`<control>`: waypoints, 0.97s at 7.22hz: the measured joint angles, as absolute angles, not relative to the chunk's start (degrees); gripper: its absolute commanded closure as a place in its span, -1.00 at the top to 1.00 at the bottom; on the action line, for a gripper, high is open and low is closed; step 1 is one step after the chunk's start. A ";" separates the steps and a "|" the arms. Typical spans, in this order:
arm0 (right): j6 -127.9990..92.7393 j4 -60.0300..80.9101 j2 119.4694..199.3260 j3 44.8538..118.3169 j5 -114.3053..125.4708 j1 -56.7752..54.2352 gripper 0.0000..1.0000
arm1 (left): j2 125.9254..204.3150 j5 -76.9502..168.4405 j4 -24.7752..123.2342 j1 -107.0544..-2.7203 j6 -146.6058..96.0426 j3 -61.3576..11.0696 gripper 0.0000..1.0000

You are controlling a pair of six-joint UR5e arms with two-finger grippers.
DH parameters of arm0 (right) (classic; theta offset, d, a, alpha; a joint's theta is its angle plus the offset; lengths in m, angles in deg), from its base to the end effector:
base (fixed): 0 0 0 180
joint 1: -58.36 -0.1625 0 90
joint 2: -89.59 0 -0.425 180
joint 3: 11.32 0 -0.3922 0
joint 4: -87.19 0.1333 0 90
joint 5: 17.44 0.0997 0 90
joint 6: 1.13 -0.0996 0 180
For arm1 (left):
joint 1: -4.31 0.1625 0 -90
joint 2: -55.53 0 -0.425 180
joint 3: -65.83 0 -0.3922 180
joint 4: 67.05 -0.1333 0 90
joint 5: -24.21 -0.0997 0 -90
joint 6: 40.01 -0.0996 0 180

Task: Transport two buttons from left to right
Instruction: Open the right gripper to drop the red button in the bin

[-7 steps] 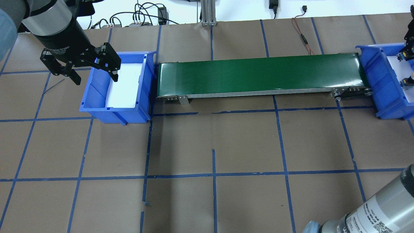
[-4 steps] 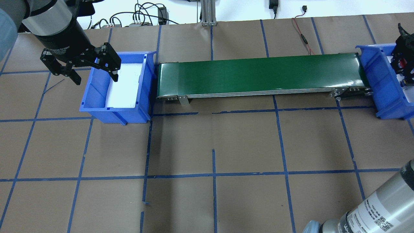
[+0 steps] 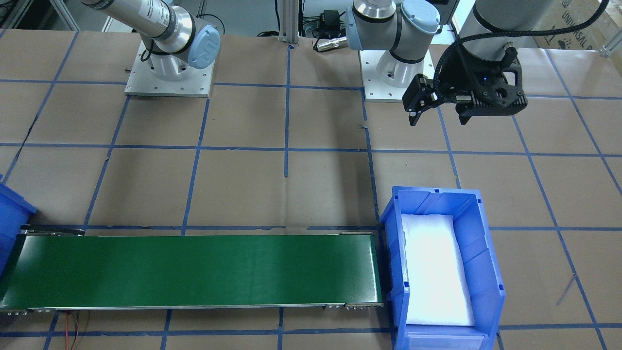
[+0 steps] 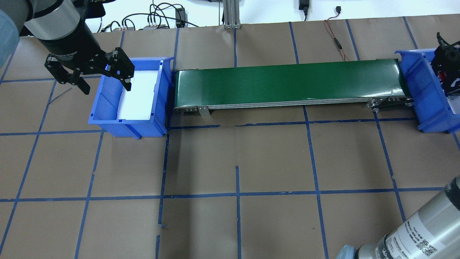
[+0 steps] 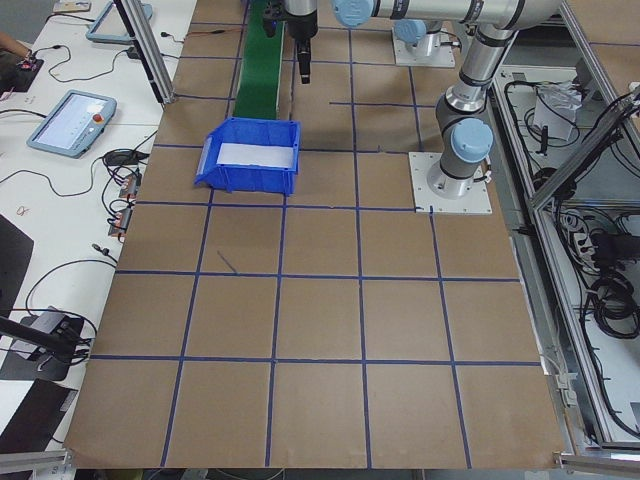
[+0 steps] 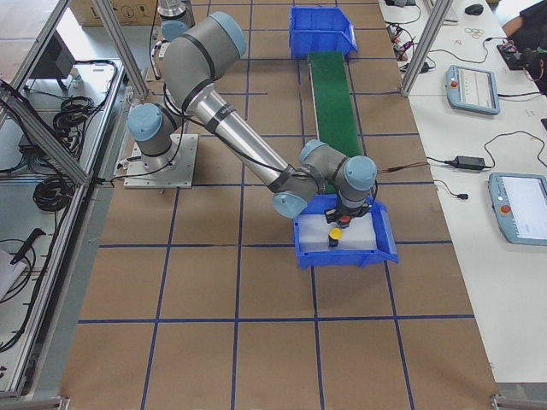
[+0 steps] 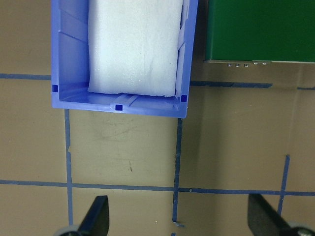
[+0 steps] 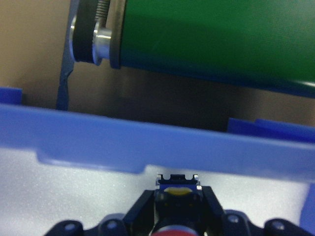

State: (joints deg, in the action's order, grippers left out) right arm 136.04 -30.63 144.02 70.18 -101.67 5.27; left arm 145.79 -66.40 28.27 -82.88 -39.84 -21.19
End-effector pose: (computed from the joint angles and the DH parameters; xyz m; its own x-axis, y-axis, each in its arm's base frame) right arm -0.3043 -0.6437 0.2319 0.1758 -0.9810 0.0826 -0.9818 -0.1808 -0.0587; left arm -0.1081 -0.4947 0.5021 -0.9986 -0.0515 -0.0108 -0.0519 0.9976 0.0453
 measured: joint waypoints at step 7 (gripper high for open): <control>135.39 -19.07 157.62 70.31 -105.70 5.35 1.00 | 145.77 -66.40 28.22 -82.88 -39.84 -21.18 1.00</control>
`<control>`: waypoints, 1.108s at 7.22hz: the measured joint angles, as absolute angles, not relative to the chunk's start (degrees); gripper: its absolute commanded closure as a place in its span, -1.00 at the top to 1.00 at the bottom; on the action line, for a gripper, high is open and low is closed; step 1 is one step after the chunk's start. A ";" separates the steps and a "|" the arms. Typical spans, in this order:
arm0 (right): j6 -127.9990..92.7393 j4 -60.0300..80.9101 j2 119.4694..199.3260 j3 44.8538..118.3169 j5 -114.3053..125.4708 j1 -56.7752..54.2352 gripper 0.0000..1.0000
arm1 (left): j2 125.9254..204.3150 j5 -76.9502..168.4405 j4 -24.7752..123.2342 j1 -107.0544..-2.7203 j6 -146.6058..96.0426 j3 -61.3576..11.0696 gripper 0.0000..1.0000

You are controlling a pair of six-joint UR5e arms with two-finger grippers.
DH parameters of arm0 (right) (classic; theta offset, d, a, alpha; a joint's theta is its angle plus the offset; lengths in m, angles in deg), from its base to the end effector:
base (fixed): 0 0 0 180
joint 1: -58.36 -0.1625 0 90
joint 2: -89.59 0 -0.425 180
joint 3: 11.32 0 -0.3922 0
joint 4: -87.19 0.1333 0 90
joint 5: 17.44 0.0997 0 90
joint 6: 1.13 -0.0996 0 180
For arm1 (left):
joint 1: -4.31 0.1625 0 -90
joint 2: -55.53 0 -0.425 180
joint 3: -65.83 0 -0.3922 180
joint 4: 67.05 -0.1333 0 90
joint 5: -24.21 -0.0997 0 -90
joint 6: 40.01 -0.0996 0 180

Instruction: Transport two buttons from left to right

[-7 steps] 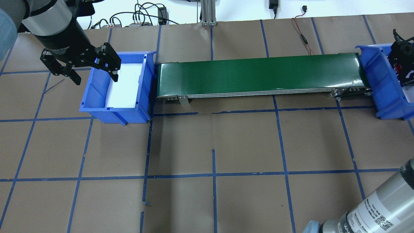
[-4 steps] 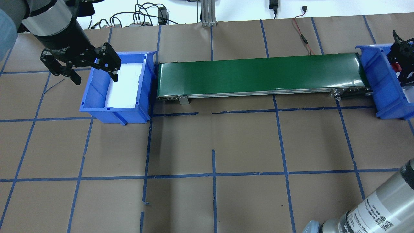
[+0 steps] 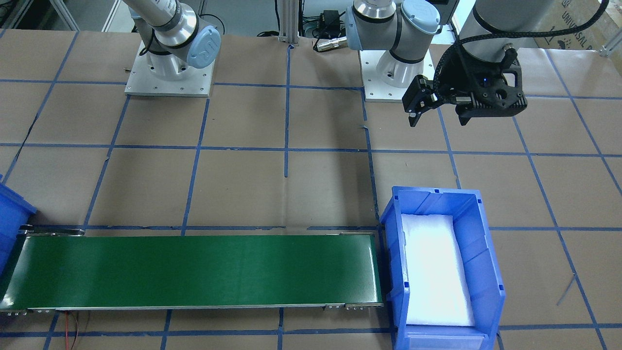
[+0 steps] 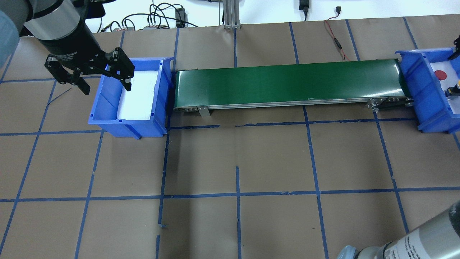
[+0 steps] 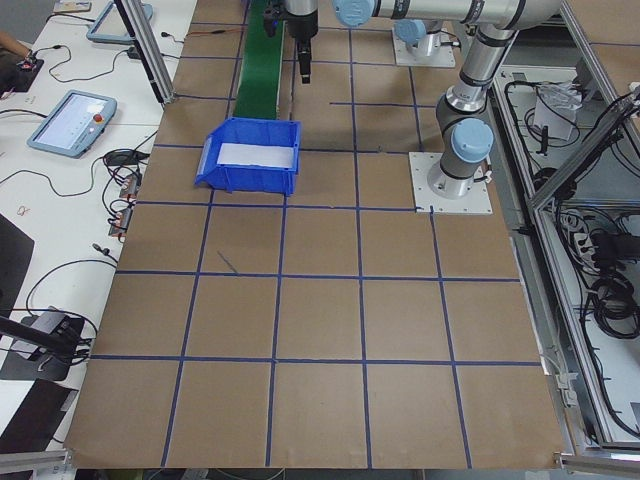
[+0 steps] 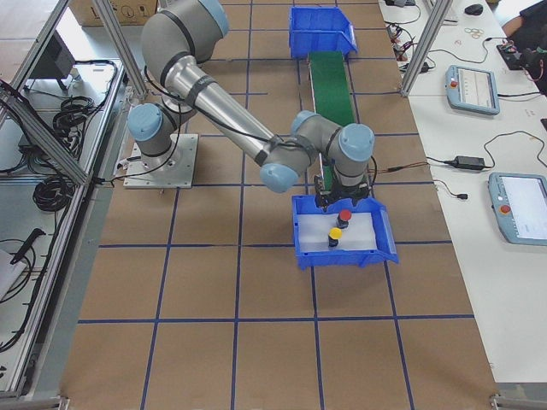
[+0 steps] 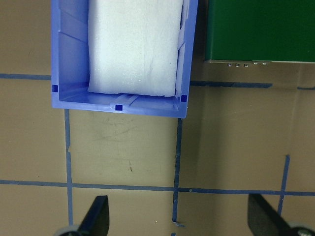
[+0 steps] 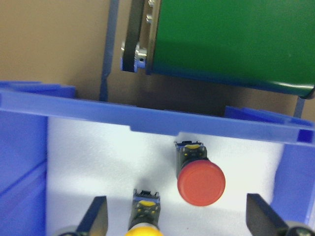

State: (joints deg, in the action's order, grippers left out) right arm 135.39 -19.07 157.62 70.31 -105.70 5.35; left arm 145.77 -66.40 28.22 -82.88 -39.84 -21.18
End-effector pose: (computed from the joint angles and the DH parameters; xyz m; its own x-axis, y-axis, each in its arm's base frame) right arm -0.2788 -0.5967 0.3696 0.1664 -0.9846 0.0539 -0.9861 -0.1659 0.0128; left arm -0.1081 -0.4946 0.5024 -0.9986 -0.0515 -0.0108 -0.0519 0.9977 0.0439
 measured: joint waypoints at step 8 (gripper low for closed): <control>77.96 4.75 179.40 74.82 -109.43 -16.19 1.00 | 145.79 -66.40 28.23 -82.89 -39.92 -21.19 1.00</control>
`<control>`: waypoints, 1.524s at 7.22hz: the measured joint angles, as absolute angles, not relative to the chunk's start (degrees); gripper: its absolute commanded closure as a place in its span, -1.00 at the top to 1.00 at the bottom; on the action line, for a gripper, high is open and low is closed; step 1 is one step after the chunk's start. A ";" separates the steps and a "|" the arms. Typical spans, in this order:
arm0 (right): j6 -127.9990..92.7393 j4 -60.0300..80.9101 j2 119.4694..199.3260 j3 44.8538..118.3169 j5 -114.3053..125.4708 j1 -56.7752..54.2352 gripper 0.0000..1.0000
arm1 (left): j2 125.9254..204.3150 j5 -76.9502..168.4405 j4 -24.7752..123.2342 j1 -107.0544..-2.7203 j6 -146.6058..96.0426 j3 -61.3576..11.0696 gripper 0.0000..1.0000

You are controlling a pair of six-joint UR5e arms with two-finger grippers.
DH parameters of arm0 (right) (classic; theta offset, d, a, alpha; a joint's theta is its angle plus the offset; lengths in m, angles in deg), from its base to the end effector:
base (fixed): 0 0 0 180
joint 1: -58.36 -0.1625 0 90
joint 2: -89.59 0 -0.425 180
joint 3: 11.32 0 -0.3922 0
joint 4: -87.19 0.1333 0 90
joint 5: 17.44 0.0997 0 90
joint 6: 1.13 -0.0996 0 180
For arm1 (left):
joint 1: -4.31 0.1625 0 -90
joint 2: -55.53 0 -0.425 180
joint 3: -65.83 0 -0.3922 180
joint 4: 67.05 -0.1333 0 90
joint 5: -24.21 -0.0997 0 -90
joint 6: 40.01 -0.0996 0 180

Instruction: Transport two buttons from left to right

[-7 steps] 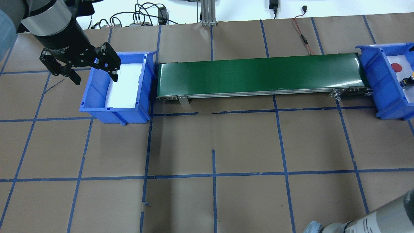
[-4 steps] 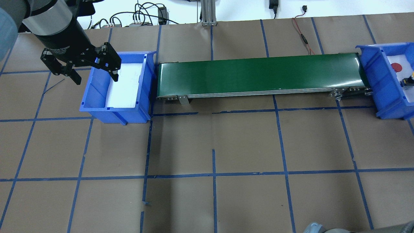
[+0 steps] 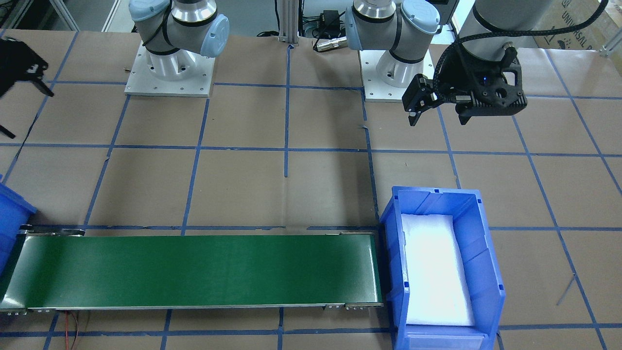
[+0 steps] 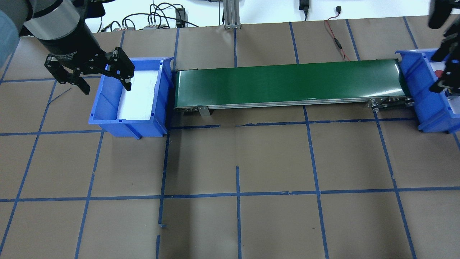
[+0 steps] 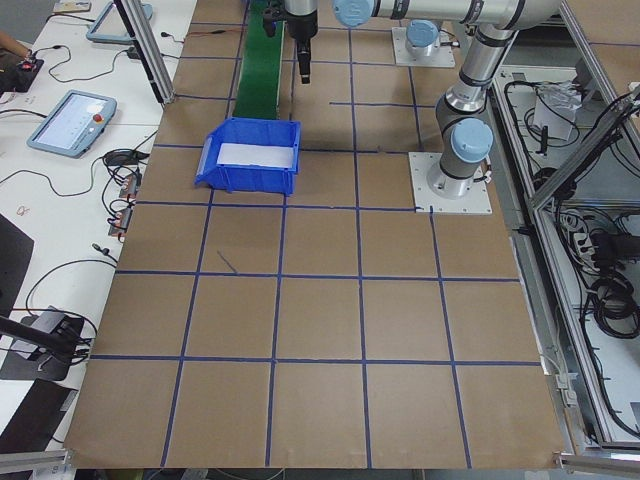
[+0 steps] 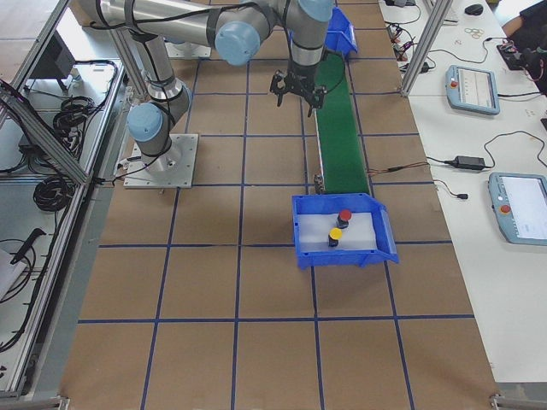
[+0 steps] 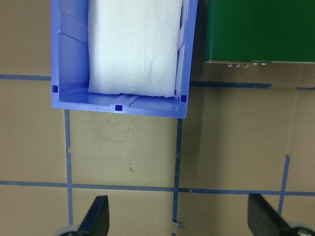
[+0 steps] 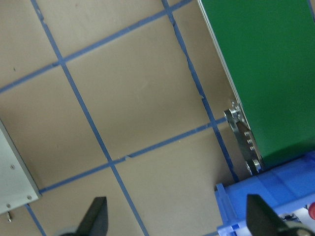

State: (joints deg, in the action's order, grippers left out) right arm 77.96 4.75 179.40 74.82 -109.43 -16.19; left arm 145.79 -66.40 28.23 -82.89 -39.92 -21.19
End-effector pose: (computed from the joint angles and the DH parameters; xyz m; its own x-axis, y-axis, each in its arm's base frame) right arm -0.0042 -0.5026 0.5065 -0.4434 -0.8943 -0.0601 -0.8962 0.4412 0.0469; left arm -0.1082 -0.4947 0.5022 -0.9987 -0.0499 -0.0107 -0.0504 0.9977 0.0446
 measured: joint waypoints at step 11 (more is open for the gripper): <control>-4.20 -2.28 177.55 74.24 -108.78 -34.40 1.00 | 145.79 -66.40 28.22 -82.88 -39.92 -21.19 1.00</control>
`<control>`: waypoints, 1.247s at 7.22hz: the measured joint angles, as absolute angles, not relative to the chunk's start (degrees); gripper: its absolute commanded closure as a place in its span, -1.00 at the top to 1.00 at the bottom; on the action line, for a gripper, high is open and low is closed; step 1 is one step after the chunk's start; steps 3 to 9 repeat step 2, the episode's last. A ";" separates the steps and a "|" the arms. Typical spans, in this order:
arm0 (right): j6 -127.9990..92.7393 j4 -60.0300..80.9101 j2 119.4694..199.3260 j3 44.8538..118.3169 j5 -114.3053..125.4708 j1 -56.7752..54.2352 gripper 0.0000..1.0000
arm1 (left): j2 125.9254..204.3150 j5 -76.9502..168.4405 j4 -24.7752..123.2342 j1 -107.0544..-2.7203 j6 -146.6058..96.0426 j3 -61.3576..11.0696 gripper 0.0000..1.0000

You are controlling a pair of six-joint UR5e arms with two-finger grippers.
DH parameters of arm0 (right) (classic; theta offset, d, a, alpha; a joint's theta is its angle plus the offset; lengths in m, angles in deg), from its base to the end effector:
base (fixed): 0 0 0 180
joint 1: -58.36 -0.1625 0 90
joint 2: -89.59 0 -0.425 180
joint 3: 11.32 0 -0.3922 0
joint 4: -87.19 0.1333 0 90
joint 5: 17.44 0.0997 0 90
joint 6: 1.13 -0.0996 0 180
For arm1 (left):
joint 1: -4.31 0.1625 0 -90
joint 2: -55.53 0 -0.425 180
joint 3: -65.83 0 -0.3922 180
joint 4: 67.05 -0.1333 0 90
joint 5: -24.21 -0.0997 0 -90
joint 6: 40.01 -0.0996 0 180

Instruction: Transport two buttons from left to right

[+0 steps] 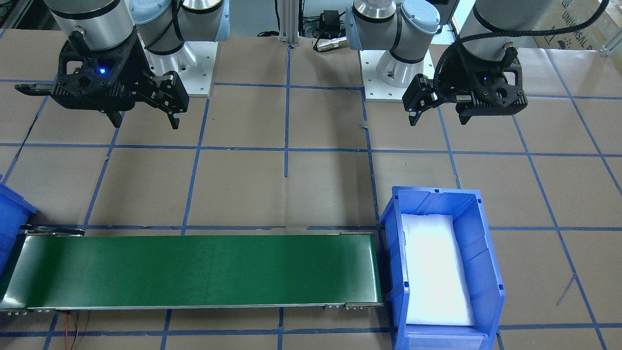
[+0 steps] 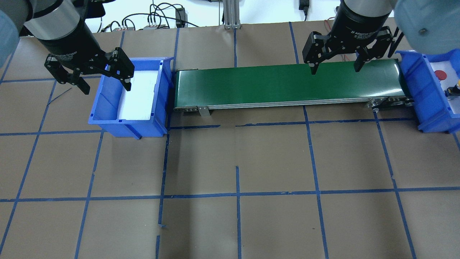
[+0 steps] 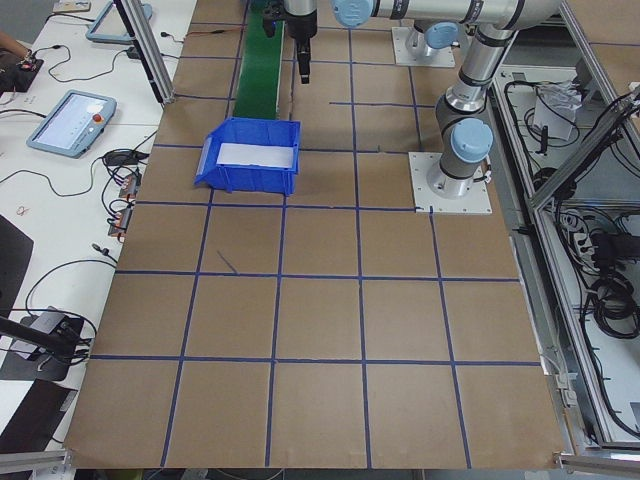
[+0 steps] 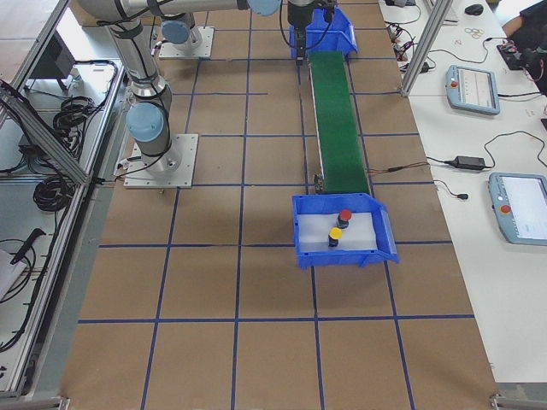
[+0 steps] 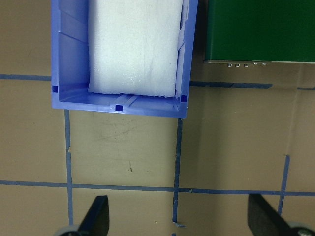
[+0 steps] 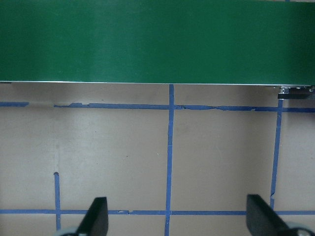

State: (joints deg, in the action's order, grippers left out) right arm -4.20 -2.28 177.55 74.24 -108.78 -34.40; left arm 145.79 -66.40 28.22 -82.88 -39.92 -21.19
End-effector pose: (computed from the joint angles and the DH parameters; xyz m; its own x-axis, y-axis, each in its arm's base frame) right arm 0.1554 -0.5030 0.5074 -0.9997 0.0062 0.0216 0.0054 0.9994 -0.0338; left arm -0.1081 -0.4948 0.5022 -0.9987 -0.0501 -0.0107 -0.0505 0.9977 0.0445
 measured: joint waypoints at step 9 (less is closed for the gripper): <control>-4.65 -2.36 177.40 74.20 -108.65 -34.37 1.00 | 145.79 -66.40 28.22 -82.88 -39.97 -21.19 1.00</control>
